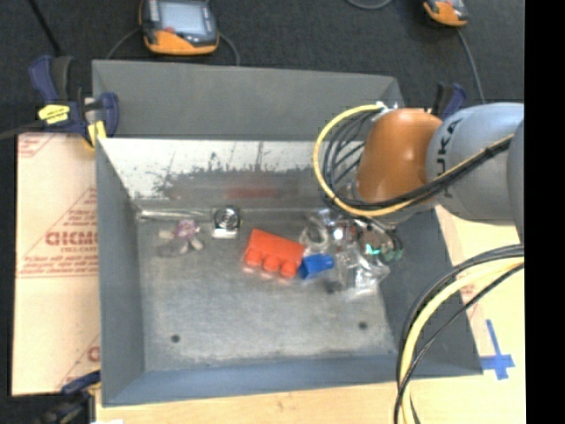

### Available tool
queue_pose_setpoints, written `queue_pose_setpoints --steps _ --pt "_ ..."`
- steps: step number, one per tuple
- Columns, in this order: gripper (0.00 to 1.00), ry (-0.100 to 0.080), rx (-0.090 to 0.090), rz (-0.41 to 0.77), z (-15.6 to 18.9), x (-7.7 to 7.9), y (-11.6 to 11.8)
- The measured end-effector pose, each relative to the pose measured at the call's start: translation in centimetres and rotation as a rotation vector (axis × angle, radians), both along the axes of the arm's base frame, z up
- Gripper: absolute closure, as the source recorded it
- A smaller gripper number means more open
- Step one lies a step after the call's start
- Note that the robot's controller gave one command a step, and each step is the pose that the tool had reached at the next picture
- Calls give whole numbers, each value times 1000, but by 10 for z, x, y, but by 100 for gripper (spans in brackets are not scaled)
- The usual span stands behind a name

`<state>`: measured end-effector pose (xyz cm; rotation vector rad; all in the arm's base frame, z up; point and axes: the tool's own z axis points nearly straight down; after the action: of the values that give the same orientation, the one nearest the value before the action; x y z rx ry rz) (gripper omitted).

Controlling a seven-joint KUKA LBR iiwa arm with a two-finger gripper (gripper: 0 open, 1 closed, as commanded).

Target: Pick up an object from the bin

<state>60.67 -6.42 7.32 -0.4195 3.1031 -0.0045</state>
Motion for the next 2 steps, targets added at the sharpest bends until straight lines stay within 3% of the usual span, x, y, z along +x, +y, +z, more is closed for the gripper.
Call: queue_pose_setpoints --steps 1,2 --pt "0 -3 2 -79 1 -16 12" --pt "100 -14 2 -77 5 -12 12"
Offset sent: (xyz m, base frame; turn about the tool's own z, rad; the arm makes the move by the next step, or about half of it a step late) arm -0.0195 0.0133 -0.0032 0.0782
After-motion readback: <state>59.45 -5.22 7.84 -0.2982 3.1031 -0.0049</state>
